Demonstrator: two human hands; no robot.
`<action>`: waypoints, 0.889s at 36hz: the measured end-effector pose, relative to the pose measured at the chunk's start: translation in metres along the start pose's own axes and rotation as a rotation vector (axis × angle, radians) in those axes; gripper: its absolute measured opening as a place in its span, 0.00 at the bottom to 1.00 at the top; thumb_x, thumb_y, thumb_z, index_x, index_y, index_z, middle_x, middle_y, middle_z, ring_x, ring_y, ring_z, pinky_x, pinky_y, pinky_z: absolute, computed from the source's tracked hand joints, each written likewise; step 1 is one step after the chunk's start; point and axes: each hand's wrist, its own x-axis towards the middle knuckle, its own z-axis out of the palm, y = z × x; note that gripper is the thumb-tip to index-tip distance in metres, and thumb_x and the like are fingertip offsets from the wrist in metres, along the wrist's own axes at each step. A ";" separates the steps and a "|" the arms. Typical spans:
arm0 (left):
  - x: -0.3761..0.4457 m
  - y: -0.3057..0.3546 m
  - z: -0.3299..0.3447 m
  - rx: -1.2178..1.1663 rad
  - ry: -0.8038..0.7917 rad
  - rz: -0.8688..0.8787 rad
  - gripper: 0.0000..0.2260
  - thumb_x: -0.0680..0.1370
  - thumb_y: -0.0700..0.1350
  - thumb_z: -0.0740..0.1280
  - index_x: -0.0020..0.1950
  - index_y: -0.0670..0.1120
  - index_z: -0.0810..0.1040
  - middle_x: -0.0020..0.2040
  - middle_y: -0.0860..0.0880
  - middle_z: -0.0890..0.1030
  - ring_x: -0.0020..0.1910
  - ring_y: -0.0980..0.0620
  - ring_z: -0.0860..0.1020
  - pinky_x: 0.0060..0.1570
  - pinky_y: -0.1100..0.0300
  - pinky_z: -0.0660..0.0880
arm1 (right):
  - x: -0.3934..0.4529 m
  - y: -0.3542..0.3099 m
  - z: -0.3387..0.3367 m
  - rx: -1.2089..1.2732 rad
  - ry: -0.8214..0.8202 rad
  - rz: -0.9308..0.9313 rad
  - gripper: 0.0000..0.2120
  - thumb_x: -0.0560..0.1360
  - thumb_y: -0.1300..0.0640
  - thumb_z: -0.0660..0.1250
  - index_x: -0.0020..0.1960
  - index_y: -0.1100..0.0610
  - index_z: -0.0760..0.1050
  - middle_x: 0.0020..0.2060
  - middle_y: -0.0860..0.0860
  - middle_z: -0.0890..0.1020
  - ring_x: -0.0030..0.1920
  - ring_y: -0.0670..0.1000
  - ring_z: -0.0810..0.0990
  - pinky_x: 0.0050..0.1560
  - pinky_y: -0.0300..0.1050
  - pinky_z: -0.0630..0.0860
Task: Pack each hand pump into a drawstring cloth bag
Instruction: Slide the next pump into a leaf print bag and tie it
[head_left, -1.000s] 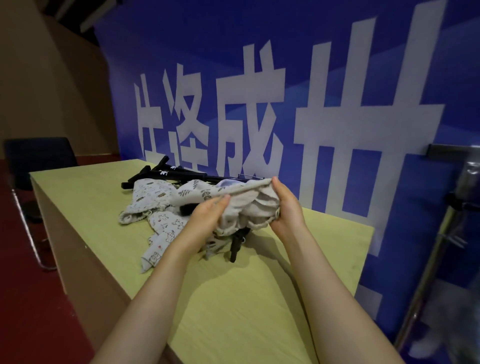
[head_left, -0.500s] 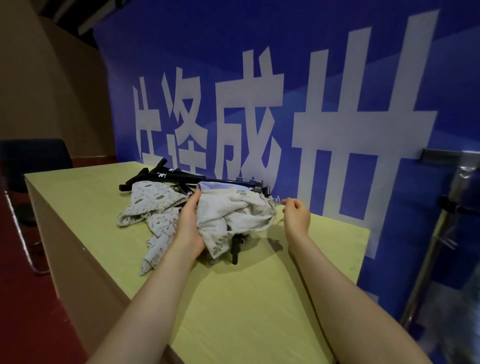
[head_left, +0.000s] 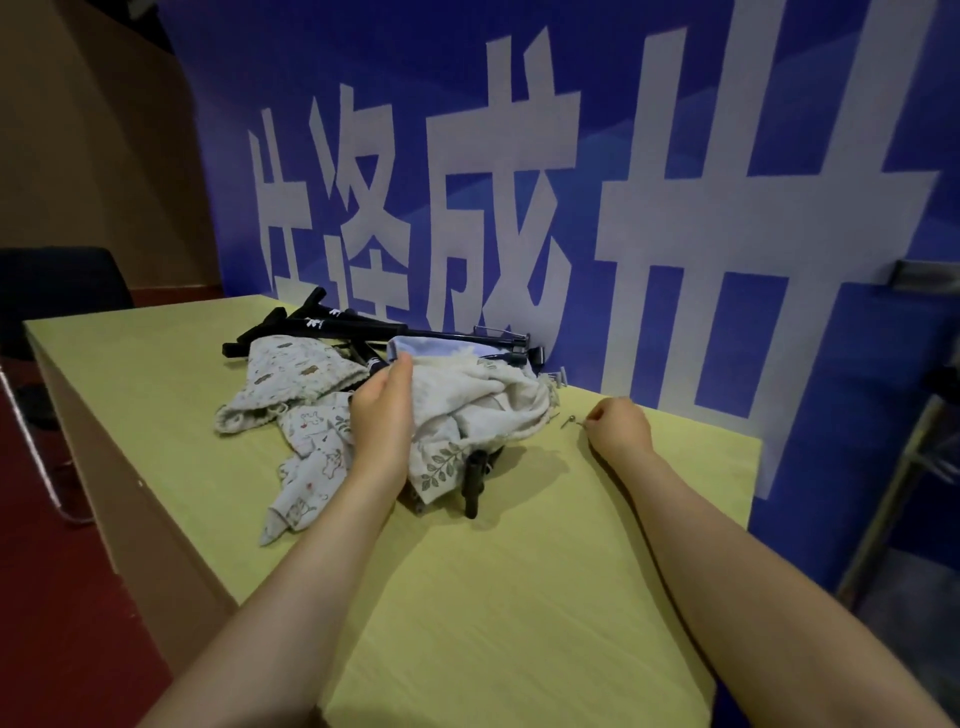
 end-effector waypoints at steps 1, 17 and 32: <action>0.000 0.000 0.001 -0.005 0.002 -0.008 0.14 0.80 0.54 0.62 0.39 0.47 0.75 0.39 0.44 0.76 0.40 0.48 0.74 0.43 0.54 0.70 | -0.001 0.001 0.000 -0.025 0.000 0.007 0.09 0.78 0.60 0.64 0.52 0.63 0.81 0.52 0.60 0.81 0.50 0.58 0.79 0.46 0.45 0.73; -0.007 0.011 0.000 -0.147 -0.096 -0.085 0.13 0.79 0.53 0.64 0.53 0.44 0.81 0.45 0.45 0.85 0.42 0.47 0.84 0.43 0.54 0.81 | -0.130 -0.121 -0.060 1.017 0.170 -0.639 0.08 0.82 0.61 0.54 0.47 0.51 0.67 0.36 0.49 0.73 0.36 0.50 0.73 0.39 0.46 0.73; -0.012 0.022 -0.014 -0.538 -0.217 -0.258 0.21 0.78 0.56 0.64 0.59 0.39 0.80 0.52 0.40 0.82 0.52 0.43 0.81 0.56 0.48 0.77 | -0.122 -0.112 -0.020 0.319 -0.103 -0.574 0.06 0.80 0.52 0.62 0.50 0.53 0.77 0.40 0.48 0.80 0.38 0.48 0.77 0.38 0.45 0.74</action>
